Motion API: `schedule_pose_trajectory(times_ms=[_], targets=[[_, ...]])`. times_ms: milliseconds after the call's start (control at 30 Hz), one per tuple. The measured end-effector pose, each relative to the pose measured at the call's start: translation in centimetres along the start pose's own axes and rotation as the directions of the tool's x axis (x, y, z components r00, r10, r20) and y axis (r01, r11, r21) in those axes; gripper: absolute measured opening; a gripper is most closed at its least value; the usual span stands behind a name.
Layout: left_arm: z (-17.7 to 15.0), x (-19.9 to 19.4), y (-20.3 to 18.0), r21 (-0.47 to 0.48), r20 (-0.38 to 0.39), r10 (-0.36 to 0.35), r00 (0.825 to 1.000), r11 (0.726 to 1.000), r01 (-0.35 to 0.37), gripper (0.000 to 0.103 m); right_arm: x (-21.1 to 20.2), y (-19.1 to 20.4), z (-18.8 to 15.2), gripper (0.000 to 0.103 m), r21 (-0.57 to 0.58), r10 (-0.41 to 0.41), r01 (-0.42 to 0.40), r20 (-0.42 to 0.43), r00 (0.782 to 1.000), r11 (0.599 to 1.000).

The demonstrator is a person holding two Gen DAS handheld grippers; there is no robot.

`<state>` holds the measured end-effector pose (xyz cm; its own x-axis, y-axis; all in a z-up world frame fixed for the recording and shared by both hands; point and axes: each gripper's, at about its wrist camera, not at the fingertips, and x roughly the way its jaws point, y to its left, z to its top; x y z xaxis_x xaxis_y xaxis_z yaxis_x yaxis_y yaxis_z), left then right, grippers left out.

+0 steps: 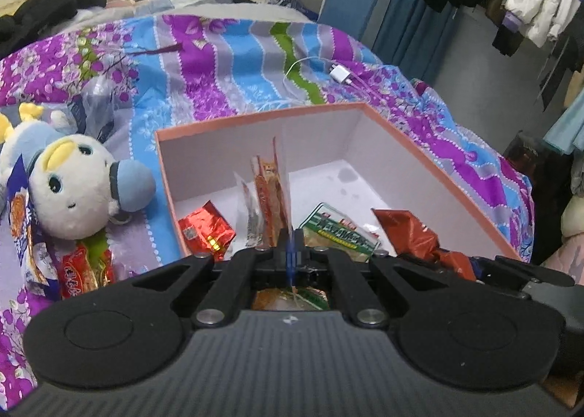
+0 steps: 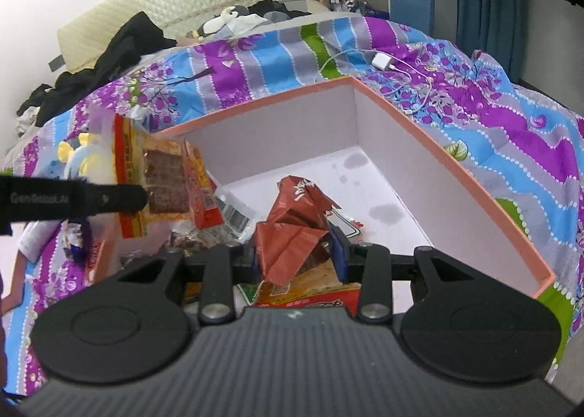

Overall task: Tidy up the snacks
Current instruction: 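Release both snacks into the box and withdraw both tools toward the heap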

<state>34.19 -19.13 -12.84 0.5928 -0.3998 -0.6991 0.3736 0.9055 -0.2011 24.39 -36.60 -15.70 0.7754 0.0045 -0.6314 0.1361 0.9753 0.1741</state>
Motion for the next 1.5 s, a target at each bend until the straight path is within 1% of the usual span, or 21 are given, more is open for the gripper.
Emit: schedule_pose_trajectory(times_ms=[67,100,133,167,200,233,300,400,467,600,800,1033,1267,1433,1500], targets=[[0.2,0.1,0.5,-0.027,-0.011,0.023,1.0,0.999,-0.023,0.003,0.0,0.0,0.2,0.042,0.016,0.006,-0.006,-0.004,1.0,1.0],[0.4,0.1,0.8,-0.042,-0.018,0.03,0.999,0.999,-0.031,0.006,0.0,0.1,0.4,0.044,0.01,0.005,-0.005,0.0,1.0,1.0],[0.4,0.0,1.1,-0.053,-0.021,0.027,0.999,0.998,-0.028,0.016,-0.2,0.3,0.4,0.048,-0.002,0.002,-0.002,0.007,1.0,1.0],[0.5,-0.2,1.3,-0.059,-0.019,0.027,0.999,0.998,-0.028,0.033,-0.5,0.5,0.5,0.05,-0.015,-0.001,0.001,0.018,1.0,1.0],[0.5,-0.6,1.3,-0.063,-0.014,0.032,0.999,0.997,-0.033,0.041,-0.7,0.7,0.6,0.05,-0.022,-0.005,0.005,0.022,1.0,1.0],[0.4,-1.3,1.3,-0.06,0.004,0.037,0.999,0.998,-0.037,0.047,-1.0,1.0,0.6,0.05,-0.024,-0.006,0.007,0.022,1.0,1.0],[0.2,-2.7,1.1,-0.044,0.028,0.051,0.998,0.998,-0.049,0.047,-1.9,1.3,0.6,0.05,-0.023,-0.004,0.005,0.028,1.0,1.0],[-0.2,-5.2,1.1,-0.055,0.047,0.052,0.998,0.997,-0.049,0.047,-3.8,2.1,0.4,0.05,-0.032,-0.001,0.003,0.047,0.999,0.999],[-0.6,-7.5,0.9,-0.047,0.071,0.066,0.995,0.997,-0.063,0.047,-5.2,2.8,0.4,0.05,-0.026,0.011,-0.01,0.056,0.998,1.0],[-2.1,-12.5,0.6,-0.048,0.117,0.093,0.989,0.995,-0.087,0.047,-8.6,4.3,0.2,0.05,-0.043,0.039,-0.034,0.105,0.994,0.998],[-4.9,-20.0,0.4,-0.064,0.168,0.13,0.977,0.991,-0.121,0.047,-14.4,6.1,-0.8,0.05,-0.06,0.071,-0.061,0.166,0.984,0.996],[-9.5,-27.9,-0.1,-0.078,0.221,0.158,0.962,0.986,-0.144,0.047,-20.2,7.7,-3.1,0.05,-0.077,0.11,-0.095,0.211,0.971,0.992],[-13.6,-33.5,-0.5,-0.094,0.253,0.181,0.95,0.982,-0.162,0.048,-24.3,9.5,-6.1,0.05,-0.096,0.155,-0.136,0.234,0.96,0.986],[-16.7,-36.1,-0.2,-0.118,0.255,0.199,0.946,0.978,-0.174,0.048,-25.8,10.7,-8.2,0.05,-0.123,0.182,-0.157,0.233,0.955,0.98],[-17.8,-36.5,0.1,-0.129,0.244,0.206,0.948,0.975,-0.178,0.048,-26.2,11.0,-9.0,0.05,-0.132,0.196,-0.169,0.232,0.953,0.977]])
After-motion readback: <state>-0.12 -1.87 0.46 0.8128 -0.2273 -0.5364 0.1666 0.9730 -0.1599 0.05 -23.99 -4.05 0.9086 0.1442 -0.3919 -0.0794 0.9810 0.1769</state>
